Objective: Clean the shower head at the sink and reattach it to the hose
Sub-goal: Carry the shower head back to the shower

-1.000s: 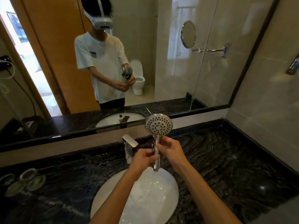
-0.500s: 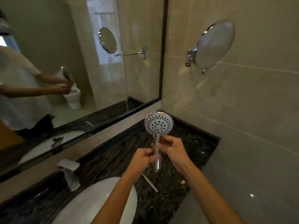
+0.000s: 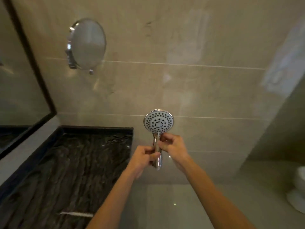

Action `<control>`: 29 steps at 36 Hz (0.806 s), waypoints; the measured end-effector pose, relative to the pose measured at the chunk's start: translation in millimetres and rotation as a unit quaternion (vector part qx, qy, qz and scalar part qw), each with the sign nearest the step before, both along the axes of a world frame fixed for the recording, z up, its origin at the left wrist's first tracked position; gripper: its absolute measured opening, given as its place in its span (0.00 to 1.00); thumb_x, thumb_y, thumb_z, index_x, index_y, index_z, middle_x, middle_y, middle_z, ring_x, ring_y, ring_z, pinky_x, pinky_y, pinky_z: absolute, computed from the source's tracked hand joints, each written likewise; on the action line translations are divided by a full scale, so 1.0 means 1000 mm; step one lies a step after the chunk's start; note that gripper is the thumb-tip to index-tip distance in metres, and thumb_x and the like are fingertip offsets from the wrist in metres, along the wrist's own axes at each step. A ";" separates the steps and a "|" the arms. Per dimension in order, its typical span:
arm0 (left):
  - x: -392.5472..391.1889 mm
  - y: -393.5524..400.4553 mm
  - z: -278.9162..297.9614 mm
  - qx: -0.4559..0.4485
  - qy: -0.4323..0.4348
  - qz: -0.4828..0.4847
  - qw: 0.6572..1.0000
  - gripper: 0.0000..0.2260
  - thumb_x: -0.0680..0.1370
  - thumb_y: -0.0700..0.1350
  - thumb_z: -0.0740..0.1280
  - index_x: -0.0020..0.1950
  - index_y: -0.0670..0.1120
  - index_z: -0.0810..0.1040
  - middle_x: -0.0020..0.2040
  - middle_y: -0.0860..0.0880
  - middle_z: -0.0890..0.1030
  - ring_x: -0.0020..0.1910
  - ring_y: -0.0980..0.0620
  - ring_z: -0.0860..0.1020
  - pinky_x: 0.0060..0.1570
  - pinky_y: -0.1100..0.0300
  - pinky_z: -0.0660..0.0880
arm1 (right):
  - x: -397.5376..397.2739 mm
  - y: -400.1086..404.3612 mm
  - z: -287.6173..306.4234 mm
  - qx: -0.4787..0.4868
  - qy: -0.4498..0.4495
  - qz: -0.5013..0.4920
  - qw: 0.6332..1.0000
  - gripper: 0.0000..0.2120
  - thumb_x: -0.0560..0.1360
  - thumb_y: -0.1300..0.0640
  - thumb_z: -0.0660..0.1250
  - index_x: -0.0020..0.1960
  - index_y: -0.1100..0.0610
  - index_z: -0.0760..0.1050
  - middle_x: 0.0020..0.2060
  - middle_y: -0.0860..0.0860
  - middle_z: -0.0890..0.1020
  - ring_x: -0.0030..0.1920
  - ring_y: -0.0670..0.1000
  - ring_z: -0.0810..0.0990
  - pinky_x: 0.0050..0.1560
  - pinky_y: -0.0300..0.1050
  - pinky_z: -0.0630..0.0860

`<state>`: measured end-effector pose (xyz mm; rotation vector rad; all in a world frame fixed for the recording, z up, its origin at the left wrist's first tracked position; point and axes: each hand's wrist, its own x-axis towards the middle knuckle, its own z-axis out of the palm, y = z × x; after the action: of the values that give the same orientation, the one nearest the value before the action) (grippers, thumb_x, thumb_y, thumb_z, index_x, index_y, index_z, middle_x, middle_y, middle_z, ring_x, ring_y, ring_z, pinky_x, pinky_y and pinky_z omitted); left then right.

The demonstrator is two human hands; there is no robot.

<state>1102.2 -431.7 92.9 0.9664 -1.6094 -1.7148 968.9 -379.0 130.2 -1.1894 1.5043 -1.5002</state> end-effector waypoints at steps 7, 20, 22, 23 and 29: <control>-0.102 0.029 0.012 -0.002 0.016 -0.123 0.992 0.04 0.76 0.33 0.69 0.47 0.39 0.82 0.38 0.44 0.79 0.36 0.48 0.78 0.36 0.56 0.78 | -0.084 0.058 0.007 -0.014 -0.009 -0.111 0.994 0.10 0.74 0.73 0.67 0.49 0.62 0.82 0.41 0.54 0.82 0.45 0.51 0.79 0.55 0.56 0.80; -0.311 0.101 0.023 -0.025 0.030 -0.326 0.944 0.05 0.76 0.33 0.69 0.47 0.41 0.83 0.40 0.45 0.83 0.39 0.46 0.81 0.47 0.44 0.80 | -0.253 0.172 0.012 -0.038 0.018 -0.313 0.949 0.10 0.74 0.69 0.69 0.49 0.56 0.83 0.45 0.58 0.85 0.48 0.54 0.83 0.55 0.57 0.81; -0.338 0.116 0.025 -0.025 0.032 -0.350 0.936 0.05 0.76 0.33 0.69 0.46 0.41 0.83 0.40 0.44 0.83 0.39 0.45 0.81 0.47 0.44 0.80 | -0.273 0.190 0.014 -0.041 0.014 -0.336 0.941 0.09 0.75 0.69 0.68 0.51 0.59 0.83 0.47 0.61 0.84 0.50 0.57 0.84 0.54 0.55 0.82; -0.350 0.124 0.026 -0.028 0.032 -0.362 0.931 0.05 0.76 0.33 0.69 0.46 0.41 0.83 0.40 0.43 0.83 0.40 0.45 0.82 0.46 0.45 0.80 | -0.282 0.200 0.015 -0.043 0.011 -0.348 0.936 0.09 0.75 0.69 0.68 0.51 0.59 0.83 0.47 0.60 0.85 0.51 0.57 0.84 0.54 0.53 0.83; -0.423 0.170 0.027 -0.028 0.033 -0.419 0.907 0.04 0.75 0.34 0.70 0.45 0.40 0.83 0.39 0.44 0.83 0.39 0.46 0.82 0.47 0.44 0.80 | -0.334 0.252 0.019 -0.042 0.004 -0.409 0.912 0.13 0.77 0.69 0.67 0.51 0.53 0.82 0.46 0.49 0.86 0.50 0.47 0.84 0.49 0.41 0.79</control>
<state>679.3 -262.0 120.3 0.1445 -2.1888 -2.1709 635.0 -126.5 149.6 -0.5995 2.0992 -2.0956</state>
